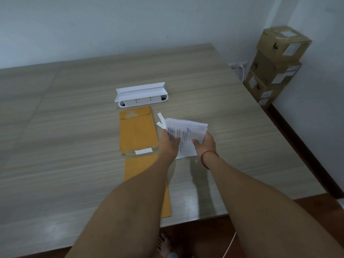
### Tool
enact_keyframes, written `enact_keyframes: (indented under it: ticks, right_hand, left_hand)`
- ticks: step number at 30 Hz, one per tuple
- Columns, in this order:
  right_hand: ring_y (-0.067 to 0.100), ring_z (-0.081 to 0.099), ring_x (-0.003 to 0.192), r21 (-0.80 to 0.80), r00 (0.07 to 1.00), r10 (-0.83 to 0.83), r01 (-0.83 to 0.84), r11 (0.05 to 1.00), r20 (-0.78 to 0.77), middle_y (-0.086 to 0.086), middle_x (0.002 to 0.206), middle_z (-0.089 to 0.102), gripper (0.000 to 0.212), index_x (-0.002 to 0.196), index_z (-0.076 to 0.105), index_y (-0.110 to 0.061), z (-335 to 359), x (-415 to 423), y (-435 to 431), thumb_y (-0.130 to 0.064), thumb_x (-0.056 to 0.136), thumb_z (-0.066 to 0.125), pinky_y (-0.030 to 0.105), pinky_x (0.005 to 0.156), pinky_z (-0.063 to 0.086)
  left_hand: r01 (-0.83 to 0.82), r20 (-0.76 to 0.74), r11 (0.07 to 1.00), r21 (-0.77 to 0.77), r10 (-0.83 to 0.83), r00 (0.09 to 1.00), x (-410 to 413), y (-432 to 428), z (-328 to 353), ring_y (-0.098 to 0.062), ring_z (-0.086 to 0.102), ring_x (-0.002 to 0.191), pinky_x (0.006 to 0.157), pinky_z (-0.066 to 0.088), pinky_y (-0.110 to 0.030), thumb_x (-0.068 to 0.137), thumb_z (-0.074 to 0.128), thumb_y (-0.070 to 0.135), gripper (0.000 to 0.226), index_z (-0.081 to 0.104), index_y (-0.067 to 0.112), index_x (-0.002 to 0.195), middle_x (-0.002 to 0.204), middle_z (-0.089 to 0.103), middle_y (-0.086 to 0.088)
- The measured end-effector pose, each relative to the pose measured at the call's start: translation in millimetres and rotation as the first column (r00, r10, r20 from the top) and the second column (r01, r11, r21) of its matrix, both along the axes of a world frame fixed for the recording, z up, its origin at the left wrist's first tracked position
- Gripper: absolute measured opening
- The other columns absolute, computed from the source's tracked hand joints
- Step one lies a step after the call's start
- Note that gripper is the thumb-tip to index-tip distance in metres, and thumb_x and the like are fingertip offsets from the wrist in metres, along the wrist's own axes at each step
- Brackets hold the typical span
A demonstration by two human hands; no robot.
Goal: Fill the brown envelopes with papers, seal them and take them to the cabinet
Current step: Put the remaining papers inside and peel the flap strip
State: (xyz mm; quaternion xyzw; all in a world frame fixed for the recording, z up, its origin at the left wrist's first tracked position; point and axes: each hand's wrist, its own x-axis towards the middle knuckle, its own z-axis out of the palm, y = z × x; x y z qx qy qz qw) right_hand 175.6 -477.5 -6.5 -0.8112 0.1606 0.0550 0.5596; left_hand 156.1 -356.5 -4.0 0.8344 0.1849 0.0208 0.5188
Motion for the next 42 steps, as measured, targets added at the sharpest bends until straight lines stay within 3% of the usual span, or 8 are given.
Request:
enact_keyframes:
  ticks: [9,15,18,21,24,29,34,42]
  right_hand:
    - [0.028,0.06,0.11,0.0,0.997,0.074,-0.074,0.997,-0.017,0.012,0.123,0.061,0.029,0.123,0.05,-0.004,17,1,23,-0.004,0.094,0.052,0.027,0.087,0.043]
    - [0.029,0.057,0.116,-0.036,0.935,0.297,-0.309,0.95,-0.196,0.012,0.128,0.058,0.035,0.129,0.048,-0.004,8,0,67,-0.009,0.094,0.051,0.034,0.095,0.045]
    - [0.028,0.059,0.11,-0.062,0.883,0.374,-0.405,0.912,-0.283,0.012,0.126,0.06,0.035,0.128,0.052,-0.005,0,-1,84,-0.006,0.093,0.051,0.032,0.087,0.048]
    - [0.028,0.059,0.101,-0.051,0.897,0.344,-0.372,0.927,-0.278,0.014,0.122,0.062,0.033,0.125,0.054,-0.002,-5,3,99,-0.006,0.092,0.052,0.031,0.082,0.047]
    - [0.031,0.06,0.11,0.031,0.951,0.21,-0.208,0.978,-0.228,0.016,0.123,0.061,0.033,0.124,0.054,0.0,-8,15,108,-0.003,0.092,0.05,0.029,0.084,0.045]
    - [0.022,0.054,0.09,0.053,0.973,0.099,-0.09,0.995,-0.21,0.013,0.11,0.06,0.018,0.111,0.053,-0.003,-15,37,119,-0.004,0.094,0.046,0.026,0.077,0.041]
    - [0.021,0.052,0.089,0.064,0.975,0.064,-0.052,0.997,-0.212,0.006,0.101,0.053,0.008,0.1,0.045,-0.011,-26,49,131,-0.004,0.096,0.044,0.025,0.077,0.039]
    - [0.03,0.06,0.112,0.087,0.971,0.016,0.005,0.996,-0.24,0.013,0.126,0.06,0.029,0.124,0.051,-0.003,-34,59,139,-0.005,0.095,0.047,0.03,0.083,0.045]
  left_hand:
    - [-0.097,-0.06,0.991,-0.096,0.091,0.994,-1,20,13,-0.027,0.057,0.115,0.096,0.05,-0.045,0.095,0.055,0.017,0.033,0.039,0.009,0.123,0.126,0.056,-0.01]
    - [-0.252,-0.164,0.959,-0.132,0.229,0.959,-17,67,6,-0.029,0.056,0.114,0.093,0.05,-0.041,0.097,0.051,0.015,0.032,0.038,0.006,0.125,0.127,0.055,-0.013]
    - [-0.275,-0.2,0.954,-0.121,0.248,0.948,-26,89,-2,-0.029,0.057,0.114,0.091,0.049,-0.04,0.097,0.053,0.016,0.036,0.039,0.005,0.128,0.126,0.056,-0.013]
    - [-0.279,-0.224,0.957,-0.084,0.254,0.941,-29,109,-8,-0.03,0.059,0.109,0.09,0.051,-0.042,0.097,0.052,0.019,0.037,0.039,0.007,0.129,0.124,0.057,-0.014]
    - [-0.197,-0.285,0.972,0.126,0.225,0.932,-33,130,-20,-0.033,0.052,0.118,0.097,0.047,-0.045,0.096,0.047,0.012,0.04,0.039,0.009,0.135,0.131,0.05,-0.015]
    - [0.18,-0.428,0.891,0.418,0.018,0.904,-51,150,-48,-0.027,0.039,0.127,0.102,0.04,-0.04,0.086,0.062,0.026,0.046,0.046,0.018,0.129,0.136,0.042,-0.007]
    - [0.386,-0.48,0.796,0.467,-0.139,0.866,-49,154,-60,-0.024,0.033,0.132,0.108,0.035,-0.041,0.068,0.077,0.054,0.078,0.045,0.025,0.134,0.142,0.034,-0.002]
    - [0.433,-0.495,0.788,0.437,-0.191,0.848,-32,161,-59,-0.02,0.036,0.125,0.105,0.032,-0.034,0.054,0.087,0.049,0.078,0.051,0.026,0.119,0.132,0.039,0.001]
